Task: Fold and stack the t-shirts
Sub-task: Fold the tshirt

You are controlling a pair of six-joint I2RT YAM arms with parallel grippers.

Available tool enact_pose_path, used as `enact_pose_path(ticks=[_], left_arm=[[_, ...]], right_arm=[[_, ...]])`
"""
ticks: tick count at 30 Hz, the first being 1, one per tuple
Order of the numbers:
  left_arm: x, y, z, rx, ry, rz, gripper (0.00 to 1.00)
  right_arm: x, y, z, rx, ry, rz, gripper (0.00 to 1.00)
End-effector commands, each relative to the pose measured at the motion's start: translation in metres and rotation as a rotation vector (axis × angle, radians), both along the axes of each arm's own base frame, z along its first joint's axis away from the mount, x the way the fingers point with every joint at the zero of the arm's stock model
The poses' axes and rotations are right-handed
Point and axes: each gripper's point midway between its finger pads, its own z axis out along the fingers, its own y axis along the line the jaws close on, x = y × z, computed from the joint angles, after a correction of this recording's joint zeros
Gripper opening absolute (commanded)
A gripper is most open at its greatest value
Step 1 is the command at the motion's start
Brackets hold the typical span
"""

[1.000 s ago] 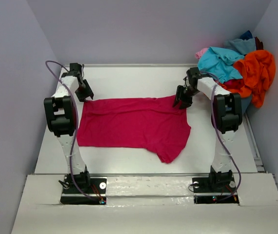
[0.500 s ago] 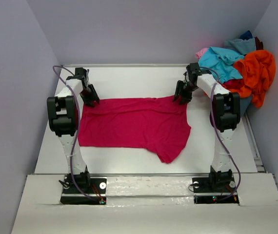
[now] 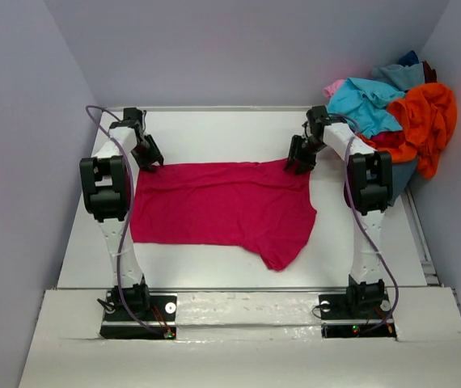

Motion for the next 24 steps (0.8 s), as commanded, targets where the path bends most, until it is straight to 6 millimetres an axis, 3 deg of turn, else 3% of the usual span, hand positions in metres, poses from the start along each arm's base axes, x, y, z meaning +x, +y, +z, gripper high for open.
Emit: enact_pose_path(ticks=[1, 9, 13, 24], left_arm=[[0.017, 0.016, 0.018, 0.046, -0.039, 0.052, 0.49], [0.022, 0.027, 0.007, 0.076, -0.007, 0.073, 0.5], [0.024, 0.035, -0.003, 0.07, 0.015, 0.09, 0.5], [0.044, 0.043, 0.001, 0.053, -0.006, 0.107, 0.5]], right_arm=[[0.018, 0.009, 0.002, 0.016, -0.021, -0.004, 0.52], [0.057, 0.014, 0.014, 0.025, -0.089, -0.011, 0.53], [0.068, 0.013, 0.014, 0.042, -0.101, -0.026, 0.53], [0.088, 0.001, 0.018, 0.055, -0.149, -0.064, 0.53]])
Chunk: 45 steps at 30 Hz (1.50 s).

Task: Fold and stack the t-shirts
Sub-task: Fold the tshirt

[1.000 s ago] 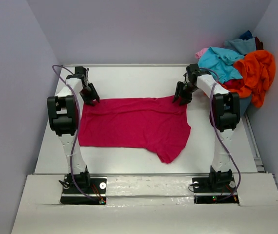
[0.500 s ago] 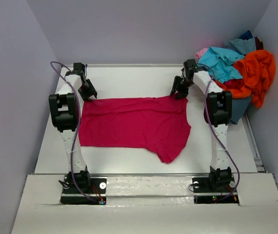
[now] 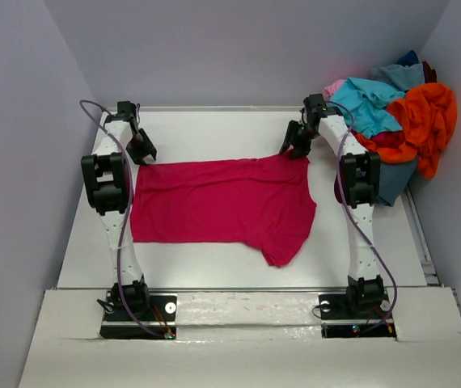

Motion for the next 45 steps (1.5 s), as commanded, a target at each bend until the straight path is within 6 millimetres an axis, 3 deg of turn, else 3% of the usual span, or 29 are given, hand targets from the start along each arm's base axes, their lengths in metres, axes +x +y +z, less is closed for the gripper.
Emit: enact_pose_path(ticks=[1, 5, 8, 13, 19, 25, 32, 36, 45], left_arm=[[0.008, 0.006, 0.01, -0.005, -0.019, 0.017, 0.5], [0.007, 0.005, 0.018, -0.008, -0.044, 0.016, 0.49], [0.005, 0.008, 0.033, 0.014, -0.078, 0.019, 0.5], [-0.001, 0.012, 0.042, 0.039, -0.086, 0.018, 0.5], [-0.008, 0.012, 0.056, 0.045, -0.109, 0.013, 0.5], [-0.011, 0.009, 0.069, 0.038, -0.124, 0.006, 0.5], [-0.014, 0.008, 0.07, 0.034, -0.126, 0.001, 0.5], [-0.013, 0.007, 0.07, 0.031, -0.128, -0.003, 0.5], [-0.014, 0.007, 0.069, 0.029, -0.124, -0.007, 0.5]], right_arm=[[0.019, -0.013, 0.019, 0.02, -0.067, -0.034, 0.53], [0.02, -0.015, 0.033, 0.009, -0.095, -0.032, 0.53], [0.019, -0.018, 0.066, -0.003, -0.166, -0.033, 0.53], [0.01, -0.02, 0.094, -0.002, -0.202, -0.034, 0.54], [-0.012, -0.018, 0.104, 0.016, -0.168, -0.027, 0.53], [-0.044, -0.028, 0.077, -0.037, -0.05, -0.041, 0.53], [-0.083, -0.035, 0.035, -0.061, 0.065, -0.058, 0.53], [-0.095, -0.036, 0.027, -0.064, 0.084, -0.065, 0.53], [-0.097, -0.037, 0.027, -0.065, 0.084, -0.071, 0.52]])
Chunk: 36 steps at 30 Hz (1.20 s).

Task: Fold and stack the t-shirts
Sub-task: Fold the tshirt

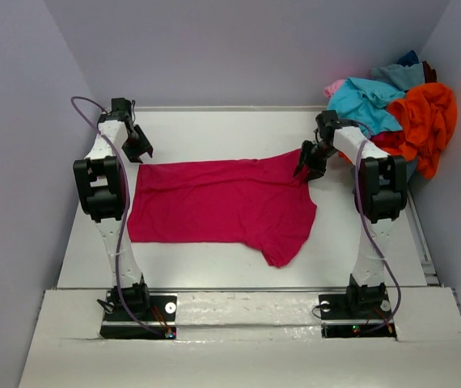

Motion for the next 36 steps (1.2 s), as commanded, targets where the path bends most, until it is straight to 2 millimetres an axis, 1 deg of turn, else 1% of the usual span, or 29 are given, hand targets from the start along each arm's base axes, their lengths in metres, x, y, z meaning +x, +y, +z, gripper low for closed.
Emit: enact_pose_path(ticks=[1, 5, 17, 20, 25, 33, 35, 36], left_arm=[[0.0, 0.002, 0.032, 0.01, -0.063, -0.013, 0.5], [-0.002, 0.002, 0.03, 0.011, -0.057, -0.014, 0.5], [-0.001, 0.002, 0.025, 0.011, -0.047, -0.015, 0.5], [-0.001, 0.003, 0.025, 0.012, -0.048, -0.015, 0.5], [0.0, 0.002, 0.025, 0.009, -0.05, -0.015, 0.5], [0.0, 0.002, 0.024, 0.009, -0.048, -0.015, 0.5], [0.0, 0.002, 0.024, 0.01, -0.048, -0.014, 0.5], [0.001, 0.002, 0.024, 0.009, -0.05, -0.015, 0.5]], right_arm=[[0.01, 0.0, 0.018, 0.007, -0.074, -0.015, 0.52], [0.011, 0.002, 0.014, 0.019, -0.068, -0.015, 0.48], [0.011, 0.003, 0.012, 0.022, -0.06, -0.011, 0.45], [0.011, 0.003, 0.01, 0.024, -0.058, -0.013, 0.43], [0.011, 0.005, 0.006, 0.036, -0.047, -0.014, 0.36], [0.013, 0.007, 0.004, 0.044, -0.041, -0.007, 0.28], [0.012, 0.007, 0.003, 0.042, -0.039, -0.005, 0.25], [0.012, 0.007, 0.004, 0.043, -0.039, -0.004, 0.21]])
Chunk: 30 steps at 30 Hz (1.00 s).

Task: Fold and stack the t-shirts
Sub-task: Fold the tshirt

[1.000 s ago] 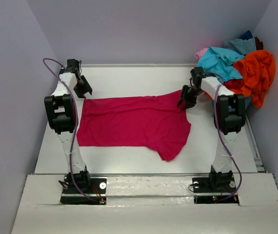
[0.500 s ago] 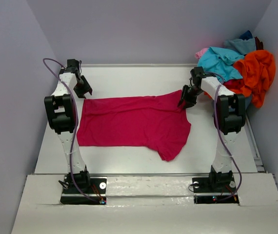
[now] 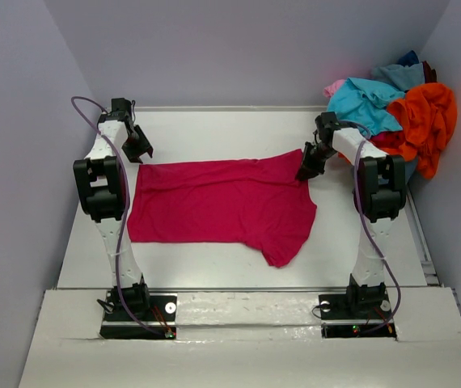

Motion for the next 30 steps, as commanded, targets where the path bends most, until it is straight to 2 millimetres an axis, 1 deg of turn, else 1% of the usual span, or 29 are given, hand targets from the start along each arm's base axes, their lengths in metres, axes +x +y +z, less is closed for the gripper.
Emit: enact_pose_path(ticks=[1, 2, 3, 4, 7, 9, 10, 13, 14, 16, 18, 19, 20, 23, 24, 26, 28, 29, 30], left_arm=[[0.001, 0.003, 0.025, 0.009, -0.051, -0.007, 0.5], [0.001, 0.002, 0.024, 0.008, -0.049, -0.007, 0.5], [0.001, 0.002, 0.024, 0.007, -0.049, -0.006, 0.5], [0.001, 0.002, 0.024, 0.007, -0.049, -0.006, 0.5], [0.001, 0.002, 0.024, 0.006, -0.048, -0.004, 0.5], [0.001, 0.002, 0.023, 0.007, -0.046, -0.004, 0.5], [0.001, 0.002, 0.023, 0.006, -0.048, -0.004, 0.5], [0.001, 0.002, 0.023, 0.003, -0.048, -0.004, 0.5], [0.002, 0.002, 0.025, 0.003, -0.051, -0.004, 0.5], [0.003, 0.002, 0.026, 0.005, -0.052, -0.005, 0.5], [0.003, 0.002, 0.026, 0.005, -0.052, -0.005, 0.5], [0.003, 0.002, 0.025, 0.005, -0.049, -0.005, 0.5], [0.003, 0.002, 0.026, 0.004, -0.053, -0.006, 0.5], [0.004, 0.002, 0.026, 0.002, -0.051, -0.006, 0.5], [0.004, 0.001, 0.026, 0.001, -0.051, -0.007, 0.5], [0.004, 0.001, 0.027, 0.0, -0.053, -0.008, 0.5], [0.004, 0.001, 0.026, -0.001, -0.05, -0.008, 0.5], [0.004, 0.001, 0.027, 0.0, -0.052, -0.009, 0.5], [0.005, 0.001, 0.028, -0.001, -0.053, -0.01, 0.5]], right_arm=[[0.01, 0.002, 0.008, 0.018, -0.04, 0.008, 0.19], [0.01, 0.003, 0.01, 0.02, -0.045, 0.01, 0.16], [0.009, 0.003, 0.012, 0.02, -0.046, 0.01, 0.09], [0.009, 0.002, 0.013, 0.018, -0.048, 0.011, 0.07], [0.009, 0.002, 0.023, 0.016, -0.074, 0.022, 0.07], [0.012, 0.001, 0.034, 0.012, -0.105, 0.034, 0.07], [0.01, 0.004, 0.035, 0.011, -0.102, 0.049, 0.07], [0.008, 0.005, 0.044, 0.015, -0.117, 0.077, 0.07], [0.006, 0.011, 0.046, 0.023, -0.122, 0.106, 0.07], [0.004, 0.011, 0.048, 0.022, -0.128, 0.123, 0.07], [0.0, 0.018, 0.052, 0.008, -0.146, 0.165, 0.07], [-0.002, 0.017, 0.052, 0.005, -0.144, 0.168, 0.07], [-0.005, 0.022, 0.055, 0.008, -0.152, 0.192, 0.07], [-0.011, 0.026, 0.053, 0.009, -0.139, 0.225, 0.07], [-0.016, 0.035, 0.053, 0.007, -0.134, 0.255, 0.07], [-0.02, 0.036, 0.049, -0.004, -0.128, 0.276, 0.07], [-0.029, 0.046, 0.044, -0.014, -0.105, 0.311, 0.08], [-0.03, 0.045, 0.041, -0.019, -0.094, 0.313, 0.08], [-0.034, 0.048, 0.036, -0.026, -0.077, 0.327, 0.09]])
